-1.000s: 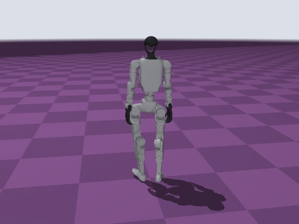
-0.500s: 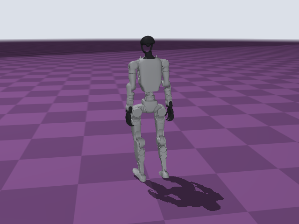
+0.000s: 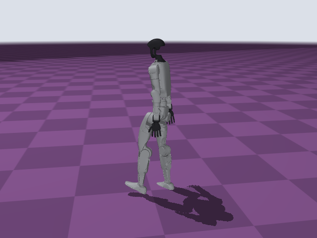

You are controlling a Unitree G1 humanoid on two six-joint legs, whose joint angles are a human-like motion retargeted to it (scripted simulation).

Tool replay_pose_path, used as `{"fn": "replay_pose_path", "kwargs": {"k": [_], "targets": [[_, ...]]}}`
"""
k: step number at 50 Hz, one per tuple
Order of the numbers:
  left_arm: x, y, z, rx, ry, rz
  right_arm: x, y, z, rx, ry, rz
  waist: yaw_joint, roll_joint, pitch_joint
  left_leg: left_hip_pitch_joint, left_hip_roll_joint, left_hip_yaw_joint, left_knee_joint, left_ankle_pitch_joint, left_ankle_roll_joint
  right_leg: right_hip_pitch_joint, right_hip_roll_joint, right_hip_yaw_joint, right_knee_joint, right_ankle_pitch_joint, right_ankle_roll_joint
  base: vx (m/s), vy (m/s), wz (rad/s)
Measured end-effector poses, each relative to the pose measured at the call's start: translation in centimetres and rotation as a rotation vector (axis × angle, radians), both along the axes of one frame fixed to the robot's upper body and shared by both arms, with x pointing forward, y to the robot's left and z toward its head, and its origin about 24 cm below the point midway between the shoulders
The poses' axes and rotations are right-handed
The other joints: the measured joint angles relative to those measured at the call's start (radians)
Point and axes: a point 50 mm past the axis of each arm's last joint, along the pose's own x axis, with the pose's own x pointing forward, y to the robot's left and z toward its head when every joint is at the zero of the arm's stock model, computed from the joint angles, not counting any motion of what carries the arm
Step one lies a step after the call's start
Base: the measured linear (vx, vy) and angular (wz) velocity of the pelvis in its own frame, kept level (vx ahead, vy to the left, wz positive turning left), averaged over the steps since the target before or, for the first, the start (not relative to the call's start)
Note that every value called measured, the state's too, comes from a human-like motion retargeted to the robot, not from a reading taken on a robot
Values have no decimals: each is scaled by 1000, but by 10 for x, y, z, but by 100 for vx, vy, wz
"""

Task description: Upper body actions

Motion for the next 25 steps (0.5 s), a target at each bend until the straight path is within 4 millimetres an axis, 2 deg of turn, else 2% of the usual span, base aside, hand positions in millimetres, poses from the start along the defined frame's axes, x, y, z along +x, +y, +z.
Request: {"fn": "replay_pose_path", "kwargs": {"k": [2,4,6,8,10,15,17,20,21,23,25], "targets": [[-3,-3,0,-1,11,13,0,0,0,-3,-4,-11,8,7,0,-1,36,123,-18,-32,-71,20,9,-70,-18,-11,-1,-8,7,206],[-7,-4,-1,-6,25,26,-1,1,0,-3,-5,-17,6,20,-13,-3,74,265,-33,-36,-169,32,21,-145,-29,-25,5,-4,11,237],[-12,-6,-1,-12,44,36,-5,1,-1,0,-2,-23,4,32,-31,5,108,474,-44,-12,-261,37,29,-223,-35,-42,16,-5,13,276],[-13,-7,-1,-17,61,40,-7,2,-1,10,0,-30,3,42,-43,22,115,640,-48,33,-315,42,36,-311,-40,-58,29,-7,20,295],[-12,-7,-1,-17,72,40,-9,2,-1,19,4,-31,-7,51,-51,37,105,692,-35,75,-328,55,50,-409,-52,-73,42,-7,15,310],[-9,-3,0,4,80,42,-14,7,-3,30,9,-17,18,33,-74,35,72,532,50,153,-311,72,54,-584,-76,-89,81,4,22,248],[-10,-3,0,13,81,57,-16,12,-4,41,1,-16,31,17,-92,60,70,591,66,194,-301,69,48,-649,-80,-92,97,5,14,236],[-14,-4,0,23,93,95,-16,21,-6,77,-10,-12,28,-10,-123,154,69,883,54,272,-233,61,39,-755,-81,-90,130,3,7,251],[-17,-5,0,24,103,111,-16,23,-6,84,-13,-7,19,-14,-133,169,62,930,45,289,-216,61,41,-784,-80,-87,143,5,4,234],[-22,-8,0,22,124,141,-16,25,-6,89,-17,1,-5,-11,-156,173,56,939,36,312,-211,62,54,-836,-77,-82,168,15,12,207],[-32,-12,1,15,159,168,-18,26,-6,82,-15,7,-35,16,-187,155,61,908,13,353,-251,62,87,-876,-65,-74,195,24,9,181]]}}
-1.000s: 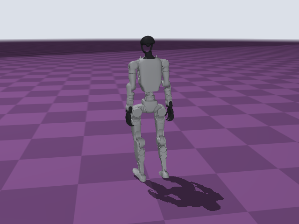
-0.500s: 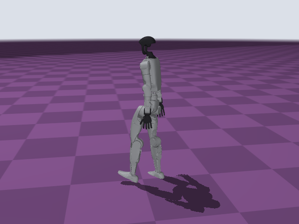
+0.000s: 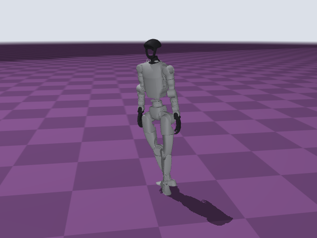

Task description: Upper body actions

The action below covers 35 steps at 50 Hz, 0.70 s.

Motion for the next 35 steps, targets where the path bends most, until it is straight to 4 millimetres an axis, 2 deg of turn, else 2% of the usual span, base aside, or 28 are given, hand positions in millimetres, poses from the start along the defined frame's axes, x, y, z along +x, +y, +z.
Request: {"fn": "replay_pose_path", "kwargs": {"k": [2,4,8,13,18,20,22,23,25,28,29,30,32,35], "targets": [[-7,-4,0,-11,22,18,-3,-1,0,-5,12,-1,-14,16,-14,-9,-4,-44,-22,3,-19,5,15,-20,14,9,9,25,15,98],[-7,-8,0,-24,20,33,-6,-1,0,-2,25,-19,1,19,-3,-24,-12,-118,-25,-5,-12,21,9,7,27,22,3,20,20,28],[6,-11,-2,-22,-33,39,-10,-2,1,12,37,-76,26,25,21,-13,-40,-181,-36,-34,-4,60,3,19,32,45,7,18,18,51],[17,-7,-3,-10,-83,7,-30,-10,3,-29,98,-65,81,17,-20,-28,-71,-255,-43,-72,4,77,-10,2,38,89,4,31,18,52],[31,-4,-3,-6,-122,-40,-38,-17,5,-59,130,-68,95,63,-13,-5,-54,-322,-50,-108,14,125,-10,30,107,201,-48,28,15,70],[35,-3,-3,-8,-136,-58,-37,-19,5,-64,128,-80,72,110,-4,10,-17,-374,-50,-121,16,140,-18,97,197,270,-116,26,10,118],[40,-1,-2,-10,-146,-79,-33,-20,5,-66,110,-97,35,162,13,24,32,-427,-48,-131,16,103,-60,244,378,300,-200,25,5,142],[42,-1,-2,-9,-149,-88,-30,-20,4,-64,101,-104,19,174,20,28,42,-447,-49,-134,18,65,-87,327,475,301,-219,28,4,122],[46,2,-1,-3,-152,-104,-24,-18,4,-55,81,-117,5,181,28,31,50,-454,-53,-139,25,-28,-108,521,621,251,-188,22,-3,103],[51,6,-1,6,-154,-124,-16,-11,2,-26,54,-132,-48,175,46,19,44,-522,-63,-131,44,-179,26,885,674,217,-61,15,-14,171],[53,7,0,9,-157,-129,-13,-9,2,-17,44,-131,-66,174,54,17,45,-544,-65,-129,49,-203,49,935,666,210,-42,13,-18,197],[55,8,0,12,-160,-132,-10,-7,1,-9,34,-127,-80,172,62,15,46,-561,-66,-128,53,-217,57,957,655,200,-39,8,-19,166],[61,10,1,14,-174,-139,-4,-4,1,1,14,-101,-88,164,72,9,46,-581,-67,-126,56,-232,20,921,591,159,-70,10,-23,140],[67,11,2,12,-192,-159,1,-1,0,2,-6,-47,-91,133,75,-6,21,-631,-72,-117,55,-256,-2,916,381,75,-114,10,-27,168]]}}
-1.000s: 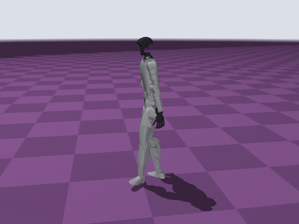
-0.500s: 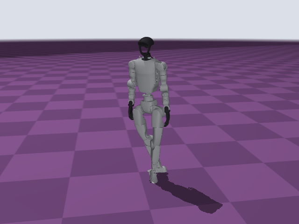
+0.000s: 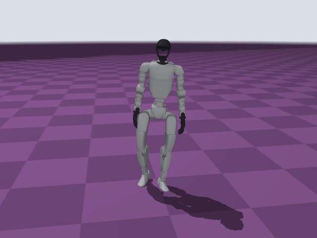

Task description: Upper body actions

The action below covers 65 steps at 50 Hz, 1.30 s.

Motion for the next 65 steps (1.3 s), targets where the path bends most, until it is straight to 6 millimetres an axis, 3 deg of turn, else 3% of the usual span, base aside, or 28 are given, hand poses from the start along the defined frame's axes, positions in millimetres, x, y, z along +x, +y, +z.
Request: {"fn": "replay_pose_path", "kwargs": {"k": [5,7,12,18,21,24,27,33,45,65], "targets": [[0,1,0,-3,2,-22,-5,1,0,-11,23,41,-2,-69,26,43,-77,-76,-27,15,-1,-27,6,222,-261,-45,-8,17,-29,181],[-5,2,0,0,19,-23,-11,2,0,-12,45,44,1,-78,28,54,-82,-115,-21,13,-11,-4,-11,162,-299,20,-44,18,-28,163],[-23,3,-1,18,91,-19,-18,8,-1,20,89,6,64,-112,-16,-12,-79,-224,63,3,-55,54,-39,-7,-293,-78,-20,16,-28,168],[-45,-4,-2,-32,136,63,-4,3,-1,-17,27,67,91,-124,-37,-41,-79,-242,119,55,-97,109,-42,-83,-353,-81,-26,7,-15,68],[-61,-8,-3,-21,165,77,2,0,0,-26,7,73,120,-112,-72,-42,-82,-153,84,3,-93,108,-21,-93,-378,-80,-41,0,0,0],[-74,-15,-3,-37,199,85,2,-1,0,-15,9,51,108,-82,-107,-31,-100,-134,33,-16,-29,111,0,-111,-391,-81,-39,5,4,28],[-81,-19,-3,-63,232,87,-1,-1,0,-17,26,26,68,-56,-132,-39,-83,-156,30,-16,-43,116,16,-127,-399,-80,-38,7,6,30],[-66,-11,-3,-27,197,-5,-8,8,-1,33,65,-50,68,-52,-114,-7,-83,-129,19,-34,-40,144,12,-151,-396,-78,-42,1,1,0],[-25,-3,-3,-3,64,-58,-6,6,-1,26,75,88,71,-62,-112,17,-89,-139,-1,-67,-17,153,15,-155,-392,-68,-51,1,0,1],[-58,-2,-2,0,171,-48,-19,4,0,31,111,23,35,-71,-97,39,-63,-106,-12,-98,-26,145,41,-101,-391,-51,-89,-1,-1,-2]]}}
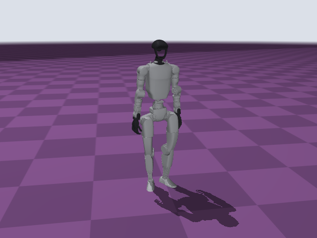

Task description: Upper body actions

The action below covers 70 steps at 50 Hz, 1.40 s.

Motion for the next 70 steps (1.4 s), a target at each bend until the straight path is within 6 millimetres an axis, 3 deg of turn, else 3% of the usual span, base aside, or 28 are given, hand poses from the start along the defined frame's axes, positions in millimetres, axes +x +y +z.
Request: {"fn": "replay_pose_path", "kwargs": {"k": [15,35,43,51,55,60,63,65,68,70], "targets": [[5,8,1,25,-24,11,-10,-4,1,-14,33,-14,-15,-16,39,-15,39,-13,79,-28,-35,23,8,8,-3,8,-30,-4,-4,-1],[6,-4,-1,-8,-32,-14,6,-3,0,5,-9,2,-3,-23,50,-52,38,-38,146,-45,-40,5,-12,65,6,26,-42,-1,-1,-1],[2,-4,-1,-7,-20,-16,14,-7,0,-4,-35,7,1,-51,71,-148,-29,-286,303,-81,41,-2,-76,97,6,60,-28,2,3,-28],[-10,0,0,7,4,33,19,-6,0,4,-54,21,68,-61,65,-187,-102,-589,196,-87,116,-71,-103,252,31,110,-1,11,7,-129],[-12,-2,0,2,9,53,31,-8,1,9,-94,33,70,-63,77,-170,-111,-543,150,-92,160,-105,-122,310,44,138,18,8,13,-137],[-11,-7,0,-25,10,45,55,-11,3,-2,-166,75,7,-56,75,-157,-57,-324,115,-118,203,-175,-117,401,76,166,28,1,16,-164],[-7,1,0,1,-7,4,64,-7,4,6,-197,63,-18,-52,100,-119,-31,-219,84,-116,220,-213,-82,477,126,174,-34,-16,9,-195],[-2,11,2,30,-13,-51,66,-3,3,33,-195,62,-36,-37,117,-91,-6,-151,64,-119,233,-222,-83,365,135,164,-139,-22,6,-180],[1,21,3,66,-7,-94,65,-1,3,46,-188,94,-8,-35,114,-62,15,-23,46,-139,238,-227,-115,227,127,113,-197,-20,6,-219],[1,23,4,83,-5,-102,63,-1,3,36,-187,124,13,-35,101,-48,24,72,37,-155,241,-246,-131,163,132,77,-198,-17,7,-267]]}}
